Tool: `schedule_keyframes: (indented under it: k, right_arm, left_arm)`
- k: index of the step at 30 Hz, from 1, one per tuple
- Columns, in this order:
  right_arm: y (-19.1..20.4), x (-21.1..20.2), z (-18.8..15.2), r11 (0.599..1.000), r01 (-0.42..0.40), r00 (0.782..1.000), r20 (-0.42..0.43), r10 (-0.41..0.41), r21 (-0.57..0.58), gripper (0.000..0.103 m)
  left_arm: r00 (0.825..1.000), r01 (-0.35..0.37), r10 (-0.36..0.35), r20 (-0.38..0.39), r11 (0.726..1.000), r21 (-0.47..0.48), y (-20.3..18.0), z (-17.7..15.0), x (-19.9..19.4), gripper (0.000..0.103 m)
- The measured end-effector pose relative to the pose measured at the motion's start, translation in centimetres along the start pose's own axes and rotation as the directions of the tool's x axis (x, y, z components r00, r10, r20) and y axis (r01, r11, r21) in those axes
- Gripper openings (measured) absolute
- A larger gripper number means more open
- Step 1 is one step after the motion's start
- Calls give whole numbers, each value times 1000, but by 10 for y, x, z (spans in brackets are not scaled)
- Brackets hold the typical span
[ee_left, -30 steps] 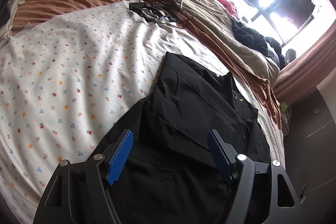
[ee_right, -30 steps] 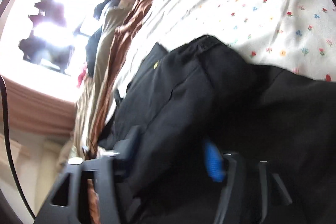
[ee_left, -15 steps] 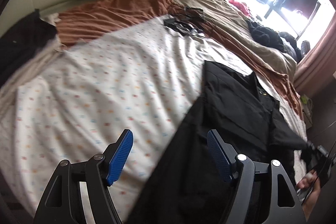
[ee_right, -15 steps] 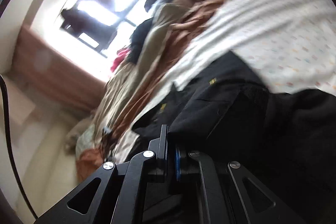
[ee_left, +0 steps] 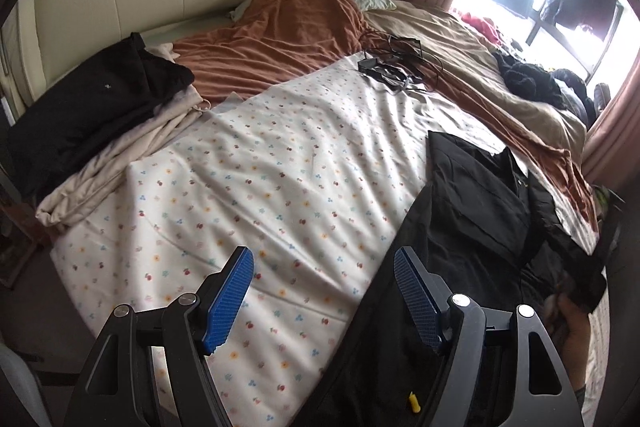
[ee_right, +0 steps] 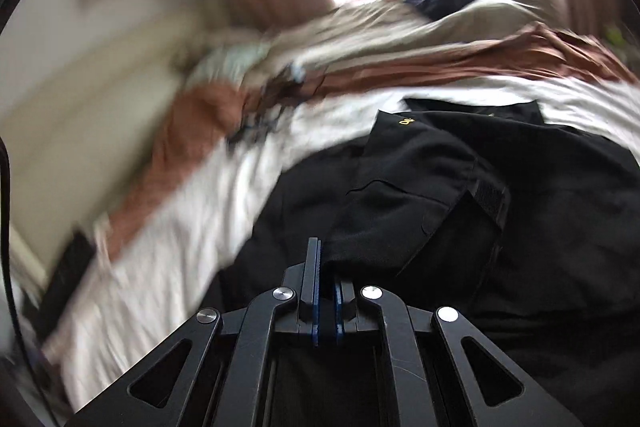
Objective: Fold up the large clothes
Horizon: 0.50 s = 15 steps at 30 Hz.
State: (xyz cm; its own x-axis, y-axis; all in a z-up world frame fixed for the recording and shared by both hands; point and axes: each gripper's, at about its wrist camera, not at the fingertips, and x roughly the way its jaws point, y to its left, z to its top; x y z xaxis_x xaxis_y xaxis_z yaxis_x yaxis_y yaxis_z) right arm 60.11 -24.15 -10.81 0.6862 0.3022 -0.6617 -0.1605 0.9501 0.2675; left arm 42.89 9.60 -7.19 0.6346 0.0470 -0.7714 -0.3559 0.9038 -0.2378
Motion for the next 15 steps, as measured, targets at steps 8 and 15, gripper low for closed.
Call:
schedule_keyframes:
  k: [8, 15]
  right_arm:
    - [13, 20, -23, 999, -40, 979, -201, 36, -17, 51]
    - [-50, -22, -24, 962, -64, 981, -162, 110, 264, 65]
  left_arm:
    - [1000, -9, 9, 11, 1000, 17, -8, -5, -15, 74]
    - [1000, 13, -13, -10, 999, 32, -26, -9, -3, 74]
